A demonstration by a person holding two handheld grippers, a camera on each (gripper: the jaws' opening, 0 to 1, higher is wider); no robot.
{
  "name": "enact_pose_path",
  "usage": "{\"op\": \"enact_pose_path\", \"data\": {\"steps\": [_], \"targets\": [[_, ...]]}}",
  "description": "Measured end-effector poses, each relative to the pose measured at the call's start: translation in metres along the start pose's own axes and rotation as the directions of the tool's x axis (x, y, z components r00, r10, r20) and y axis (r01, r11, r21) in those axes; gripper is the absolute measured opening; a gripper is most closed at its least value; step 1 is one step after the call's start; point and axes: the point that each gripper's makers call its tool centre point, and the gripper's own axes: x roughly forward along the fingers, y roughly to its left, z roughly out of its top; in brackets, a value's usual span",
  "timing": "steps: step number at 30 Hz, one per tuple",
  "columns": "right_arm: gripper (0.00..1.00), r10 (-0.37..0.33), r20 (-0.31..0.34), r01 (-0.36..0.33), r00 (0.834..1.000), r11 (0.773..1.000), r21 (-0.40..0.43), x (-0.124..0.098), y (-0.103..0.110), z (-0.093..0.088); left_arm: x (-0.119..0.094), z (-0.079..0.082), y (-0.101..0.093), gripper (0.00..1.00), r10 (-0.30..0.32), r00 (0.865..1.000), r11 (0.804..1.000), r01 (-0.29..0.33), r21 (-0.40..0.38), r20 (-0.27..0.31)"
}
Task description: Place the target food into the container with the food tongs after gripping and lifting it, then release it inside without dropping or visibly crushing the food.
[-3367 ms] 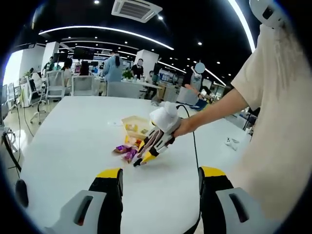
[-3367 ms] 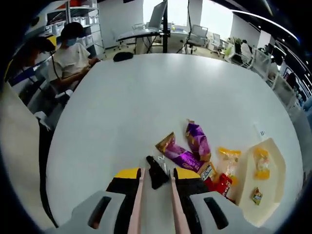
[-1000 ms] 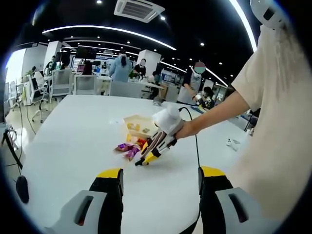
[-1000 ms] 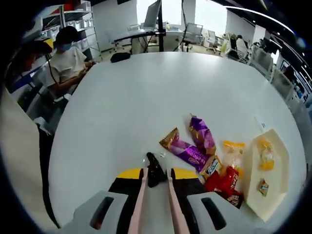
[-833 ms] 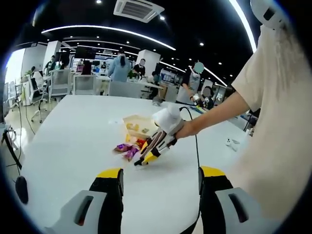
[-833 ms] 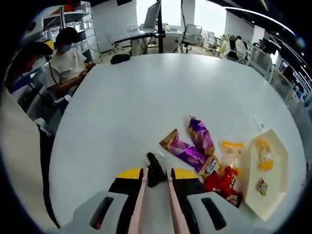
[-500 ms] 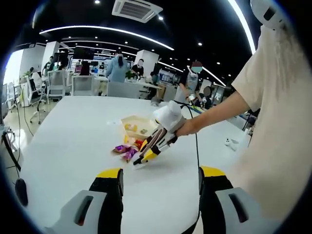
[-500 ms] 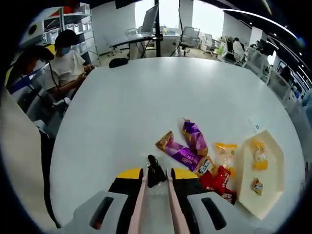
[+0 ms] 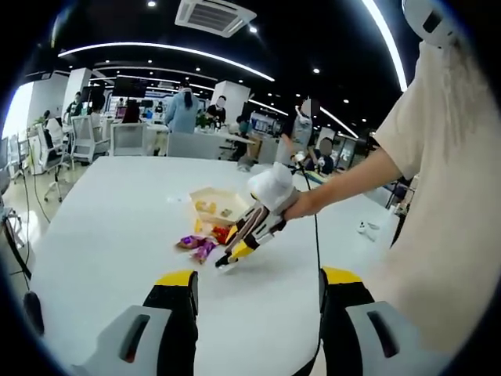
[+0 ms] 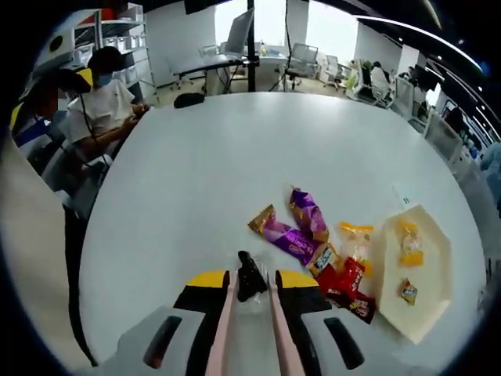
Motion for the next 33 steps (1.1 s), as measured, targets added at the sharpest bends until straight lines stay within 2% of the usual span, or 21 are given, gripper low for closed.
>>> {"op": "enact_pose_path", "data": {"steps": [6, 8, 10, 15, 19, 27, 33], "targets": [[0.23, 0.005, -0.023, -0.006, 1.000, 0.999, -0.039, 0.003, 0.009, -0.008, -0.005, -0.002, 0.001, 0.61, 0.008, 1.000, 1.000, -0.008, -0.003, -0.003], [0.23, 0.006, -0.034, -0.009, 0.999, 0.996, -0.087, 0.004, 0.009, -0.007, -0.007, -0.004, 0.000, 0.61, 0.011, 1.000, 1.000, -0.011, -0.006, -0.007], [0.23, 0.016, -0.056, -0.025, 0.998, 0.986, -0.166, 0.005, 0.010, -0.006, -0.007, -0.005, -0.001, 0.61, 0.012, 1.000, 1.000, -0.012, -0.008, -0.008], [0.23, 0.039, -0.079, -0.056, 0.996, 0.973, -0.223, 0.008, 0.011, -0.002, -0.006, -0.005, -0.001, 0.61, 0.014, 1.000, 1.000, -0.014, -0.011, -0.003], [0.23, 0.064, -0.111, -0.094, 0.992, 0.953, -0.287, 0.012, 0.012, 0.001, -0.007, -0.004, 0.000, 0.61, 0.026, 1.000, 1.000, -0.026, -0.015, 0.004], [0.22, 0.088, -0.131, -0.125, 0.987, 0.944, -0.307, 0.014, 0.013, 0.002, -0.008, -0.007, 0.004, 0.61, 0.047, 0.999, 0.998, -0.046, -0.030, 0.011], [0.21, 0.091, -0.140, -0.128, 0.986, 0.949, -0.288, 0.014, 0.012, 0.001, -0.007, -0.006, 0.005, 0.61, 0.050, 0.999, 0.998, -0.049, -0.032, 0.014]]}}
